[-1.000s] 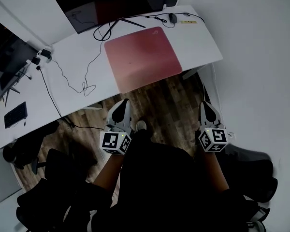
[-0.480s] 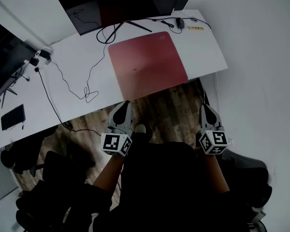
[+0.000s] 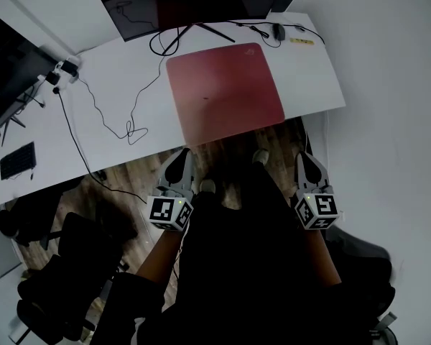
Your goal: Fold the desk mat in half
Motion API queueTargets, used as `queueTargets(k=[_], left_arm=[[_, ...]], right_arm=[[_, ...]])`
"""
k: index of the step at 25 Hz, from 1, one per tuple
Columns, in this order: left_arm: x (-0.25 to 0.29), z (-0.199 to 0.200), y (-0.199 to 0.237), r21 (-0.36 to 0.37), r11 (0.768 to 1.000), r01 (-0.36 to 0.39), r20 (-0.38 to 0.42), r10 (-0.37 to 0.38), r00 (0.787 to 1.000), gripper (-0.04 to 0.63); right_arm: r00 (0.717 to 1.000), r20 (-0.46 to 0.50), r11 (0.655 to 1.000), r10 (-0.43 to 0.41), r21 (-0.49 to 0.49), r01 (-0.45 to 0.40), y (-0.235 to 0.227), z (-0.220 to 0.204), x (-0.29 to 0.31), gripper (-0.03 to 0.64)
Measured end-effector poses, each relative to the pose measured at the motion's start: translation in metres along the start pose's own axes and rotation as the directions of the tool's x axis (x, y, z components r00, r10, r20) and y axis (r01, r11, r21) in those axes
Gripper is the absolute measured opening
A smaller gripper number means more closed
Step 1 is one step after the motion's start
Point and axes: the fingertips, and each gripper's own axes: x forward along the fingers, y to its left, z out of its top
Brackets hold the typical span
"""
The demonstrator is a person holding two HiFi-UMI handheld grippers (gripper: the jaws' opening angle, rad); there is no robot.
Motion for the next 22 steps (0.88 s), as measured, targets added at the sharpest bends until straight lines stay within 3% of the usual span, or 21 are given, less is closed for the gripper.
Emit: queueTargets(k=[5,10,15,22], left_arm=[[0.025,-0.001,-0.008,-0.059,0.998,-0.022,0.001,0.022,1.000,0.021],[0.061,0.019,-0.006,-0.072,0.990,-0.123,0.048,0.127,0.991,0.021],[0.109,0.023,-0.010,-0.053,0.981,-0.189,0.029,0.191,0.981,0.021],[0.181,0.027,-0.042,-0.026,0.982,-0.187,-0.022,0.187,0.982,0.021]], right_arm=[[0.998,0.017,0.998,0.056,-0.012,-0.056,-0.021,0.007,0.030,-0.002],[0.992,-0.003,0.992,0.128,-0.010,-0.128,-0.056,0.010,0.079,-0.002],[0.980,-0.030,0.980,0.197,0.009,-0.197,-0.086,0.015,0.128,-0.002],[0.955,-0.097,0.958,0.282,-0.030,-0.286,-0.124,0.012,0.177,-0.002]])
